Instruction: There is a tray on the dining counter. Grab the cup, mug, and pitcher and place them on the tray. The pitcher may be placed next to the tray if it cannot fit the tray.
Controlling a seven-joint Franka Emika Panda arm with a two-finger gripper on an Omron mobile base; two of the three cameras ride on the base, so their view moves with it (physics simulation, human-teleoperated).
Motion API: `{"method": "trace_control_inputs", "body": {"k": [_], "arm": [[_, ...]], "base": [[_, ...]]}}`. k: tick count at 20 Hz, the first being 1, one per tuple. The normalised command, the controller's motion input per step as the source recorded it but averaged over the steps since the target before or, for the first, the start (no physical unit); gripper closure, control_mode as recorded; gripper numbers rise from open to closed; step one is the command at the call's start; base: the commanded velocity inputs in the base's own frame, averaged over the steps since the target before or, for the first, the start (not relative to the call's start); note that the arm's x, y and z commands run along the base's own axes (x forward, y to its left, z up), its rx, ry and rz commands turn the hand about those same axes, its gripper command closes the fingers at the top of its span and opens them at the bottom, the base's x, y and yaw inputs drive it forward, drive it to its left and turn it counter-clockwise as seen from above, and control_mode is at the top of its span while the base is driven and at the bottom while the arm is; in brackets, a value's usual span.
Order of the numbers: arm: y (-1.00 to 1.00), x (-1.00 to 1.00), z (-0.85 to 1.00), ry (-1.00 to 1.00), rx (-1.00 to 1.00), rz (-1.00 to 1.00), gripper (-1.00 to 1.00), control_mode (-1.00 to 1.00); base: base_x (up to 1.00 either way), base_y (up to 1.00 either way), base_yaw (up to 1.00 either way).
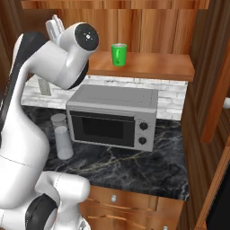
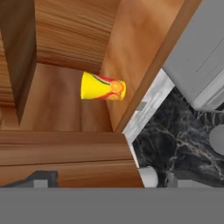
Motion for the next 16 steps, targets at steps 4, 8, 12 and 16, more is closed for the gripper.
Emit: {"method": "trace_control_inputs", "body": {"k": [4,8,12,16], "arm": [[0.31,0.07,-0.26,-0.09,0.13,0.00,-1.00,-1.00],[0.27,0.28,-0.04,-0.03,0.11,-0.01,-1.00,-1.00],[0.28,0.47,0.00,0.00,0.00,0.00,-1.00,-1.00],[0.03,0.67,0.00,0.00,0.00,0.00,-1.00,-1.00]], "base": [[0.00,0.00,0.00],[0.00,0.00,0.00],[0.00,0.00,0.00],[0.00,0.00,0.00]]}}
